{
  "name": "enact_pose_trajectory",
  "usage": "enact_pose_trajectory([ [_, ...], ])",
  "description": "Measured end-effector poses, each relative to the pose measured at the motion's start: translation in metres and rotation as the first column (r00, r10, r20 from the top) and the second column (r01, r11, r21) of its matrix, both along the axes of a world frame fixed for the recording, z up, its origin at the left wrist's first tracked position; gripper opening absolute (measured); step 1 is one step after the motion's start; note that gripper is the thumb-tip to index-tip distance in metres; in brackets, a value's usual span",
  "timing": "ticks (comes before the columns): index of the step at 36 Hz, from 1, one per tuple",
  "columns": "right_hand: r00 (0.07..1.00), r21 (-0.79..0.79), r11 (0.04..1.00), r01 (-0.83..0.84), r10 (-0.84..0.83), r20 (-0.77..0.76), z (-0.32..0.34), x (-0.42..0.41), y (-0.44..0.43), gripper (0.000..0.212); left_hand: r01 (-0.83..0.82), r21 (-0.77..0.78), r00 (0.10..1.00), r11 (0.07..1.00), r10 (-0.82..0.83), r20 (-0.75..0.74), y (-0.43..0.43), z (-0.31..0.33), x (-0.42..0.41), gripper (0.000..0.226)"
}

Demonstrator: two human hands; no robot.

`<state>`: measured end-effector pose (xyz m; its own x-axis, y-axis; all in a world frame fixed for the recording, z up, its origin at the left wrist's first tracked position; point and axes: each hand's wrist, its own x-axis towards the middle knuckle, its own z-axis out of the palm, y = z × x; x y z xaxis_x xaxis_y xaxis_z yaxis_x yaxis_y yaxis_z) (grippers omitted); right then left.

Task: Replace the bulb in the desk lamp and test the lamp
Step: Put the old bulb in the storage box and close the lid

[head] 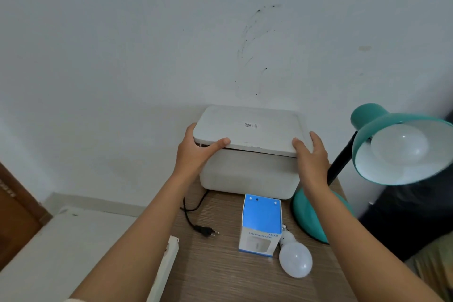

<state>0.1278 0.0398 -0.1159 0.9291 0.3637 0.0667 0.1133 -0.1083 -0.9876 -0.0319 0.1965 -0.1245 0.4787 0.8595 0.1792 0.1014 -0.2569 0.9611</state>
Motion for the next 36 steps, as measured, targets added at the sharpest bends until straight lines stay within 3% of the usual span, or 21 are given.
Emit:
enact_pose_trajectory([
  [13,0.994,0.005,1.0,0.002,-0.003,0.11,0.018,-0.008,-0.007,0.056,0.066,0.07,0.995,0.995,-0.071,0.069,-0.002,0.02,-0.01,0.069],
  [16,0.989,0.016,1.0,-0.02,0.017,0.149,0.021,-0.021,-0.011,0.057,0.069,0.102,0.994,0.992,-0.077,0.073,-0.006,0.025,-0.026,0.081],
  [21,0.985,0.11,0.992,-0.069,0.05,0.166,0.03,-0.053,-0.025,0.054,0.022,0.125,0.997,0.992,-0.03,0.064,-0.023,0.034,-0.062,0.081],
  [27,0.996,0.213,0.975,-0.058,0.04,0.084,0.036,-0.097,-0.067,0.052,0.007,0.121,0.997,0.993,-0.016,0.073,-0.071,0.036,-0.113,0.086],
  [36,0.999,0.157,0.988,0.01,-0.016,0.036,-0.013,-0.17,-0.173,0.05,0.074,0.055,0.997,0.996,-0.074,-0.003,-0.173,-0.006,-0.188,0.084],
])
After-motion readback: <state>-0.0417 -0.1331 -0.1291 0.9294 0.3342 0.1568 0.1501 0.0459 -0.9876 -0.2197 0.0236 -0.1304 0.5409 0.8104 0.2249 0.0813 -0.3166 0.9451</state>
